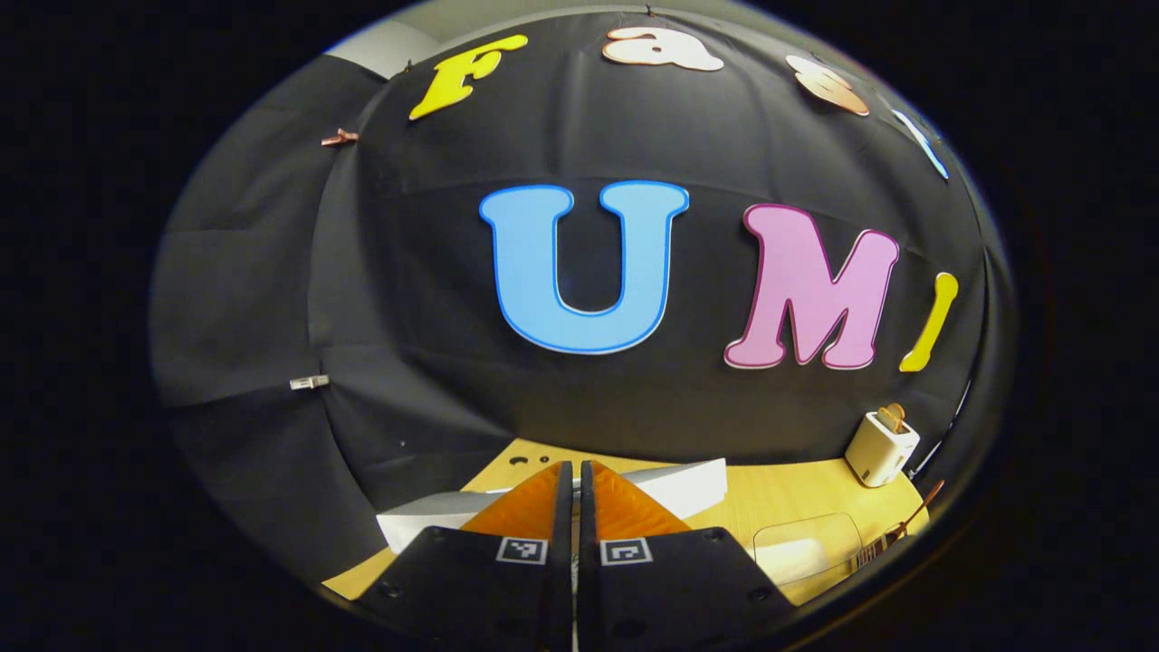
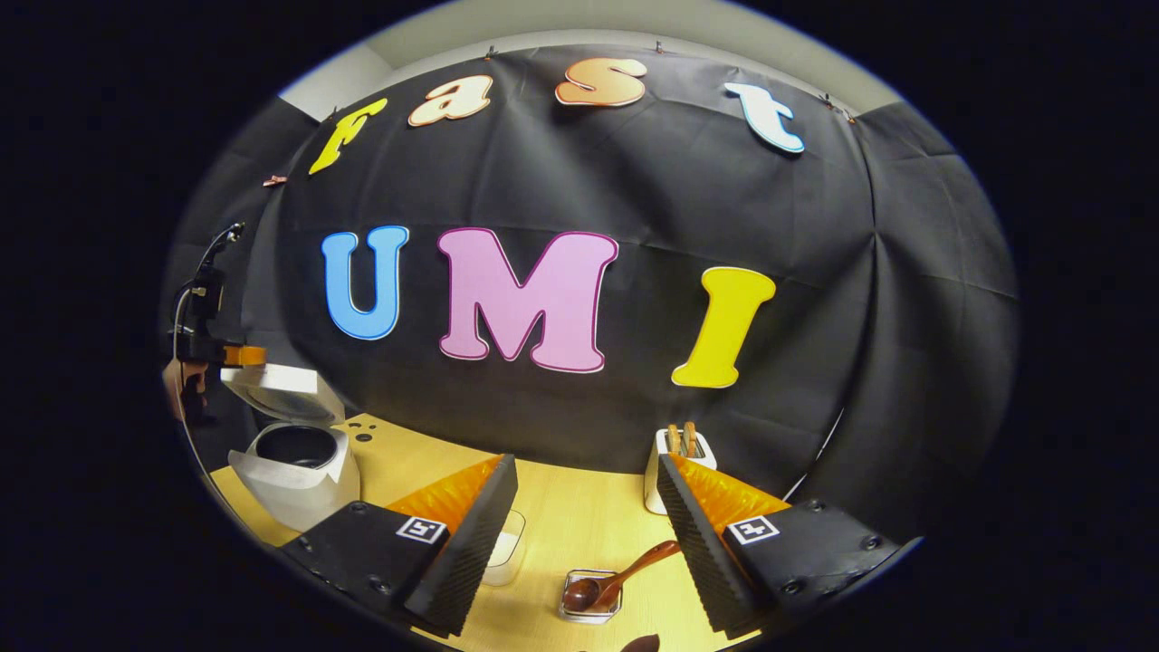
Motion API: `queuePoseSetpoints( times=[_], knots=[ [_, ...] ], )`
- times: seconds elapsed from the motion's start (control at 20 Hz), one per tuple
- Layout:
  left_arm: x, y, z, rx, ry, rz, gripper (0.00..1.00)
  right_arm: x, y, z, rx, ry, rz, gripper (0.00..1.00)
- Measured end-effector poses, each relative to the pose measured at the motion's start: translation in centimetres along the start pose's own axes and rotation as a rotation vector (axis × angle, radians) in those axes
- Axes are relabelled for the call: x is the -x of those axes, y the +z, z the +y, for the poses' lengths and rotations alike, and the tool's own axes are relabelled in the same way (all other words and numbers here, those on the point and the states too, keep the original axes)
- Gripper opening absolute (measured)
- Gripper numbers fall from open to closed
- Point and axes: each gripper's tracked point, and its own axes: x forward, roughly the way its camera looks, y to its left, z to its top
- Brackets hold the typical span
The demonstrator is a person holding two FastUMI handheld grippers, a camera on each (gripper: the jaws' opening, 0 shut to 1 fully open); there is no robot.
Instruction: Close the left gripper, press the button to open the rice cooker; take a wooden spoon from the chopstick holder with the right hand, scoop a spoonful of rice and pour it into the rice cooker, then put the wooden spoon back into the chopstick holder.
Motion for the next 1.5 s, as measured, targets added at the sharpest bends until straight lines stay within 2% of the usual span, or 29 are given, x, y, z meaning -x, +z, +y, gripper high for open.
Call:
queuePoseSetpoints(
  times=[0.05, 0.1, 0.15, 0.35, 0.5, 0.55, 0.6, 0.65, 0.7, 0.8, 0.95, 1.25, 1.5],
  knots=[
    [0.1, 0.5, -0.2, -0.006, -0.004, -0.021, 0.02, 0.1, -0.2, 0.2, -0.01, 0.016, -0.003, 0.96],
    [0.3, 1.1, -0.3, -0.015, -0.005, -0.041, 0.09, 0.1, -0.3, 0.2, -0.023, 0.027, -0.008, 0.96],
    [0.4, 1.4, -0.4, -0.021, -0.005, -0.06, 0.1, 0.1, -0.5, 0.0, -0.036, 0.032, -0.011, 0.96],
    [1.1, 3.0, -1.0, -0.037, -0.01, -0.117, 0.26, -0.2, -2.6, -1.1, -0.086, 0.025, 0.015, 0.96],
    [1.3, 3.0, -1.9, -0.033, -0.025, -0.117, 0.57, -0.2, -4.8, -2.5, -0.126, 0.011, 0.05, 0.96],
    [1.5, 2.7, -1.9, -0.03, -0.024, -0.113, 0.61, -0.2, -5.6, -2.9, -0.147, 0.008, 0.062, 0.96],
    [1.6, 2.7, -2.0, -0.025, -0.024, -0.11, 0.71, -0.3, -6.5, -3.3, -0.17, 0.007, 0.075, 0.96],
    [1.5, 2.5, -2.0, -0.021, -0.02, -0.108, 0.75, -0.6, -7.5, -3.6, -0.192, 0.005, 0.088, 0.96],
    [1.6, 2.5, -2.0, -0.018, -0.015, -0.106, 0.89, -0.7, -8.4, -3.8, -0.207, 0.004, 0.101, 0.96],
    [1.7, 1.9, -1.9, -0.009, -0.003, -0.096, 0.96, -1.3, -10.4, -4.4, -0.21, 0.001, 0.125, 0.96],
    [2.5, 0.7, -2.2, 0.003, 0.003, -0.067, 0.96, -2.4, -14.1, -5.1, -0.201, 0.007, 0.184, 0.99],
    [4.0, -0.9, -1.0, -0.019, 0.041, -0.01, 0.96, -5.4, -20.7, -5.3, -0.349, 0.026, 0.298, 0.96],
    [5.6, -1.7, -0.5, -0.062, 0.075, 0.02, 0.96, -7.9, -24.9, -5.3, -0.376, 0.06, 0.345, 0.95]
  ],
)
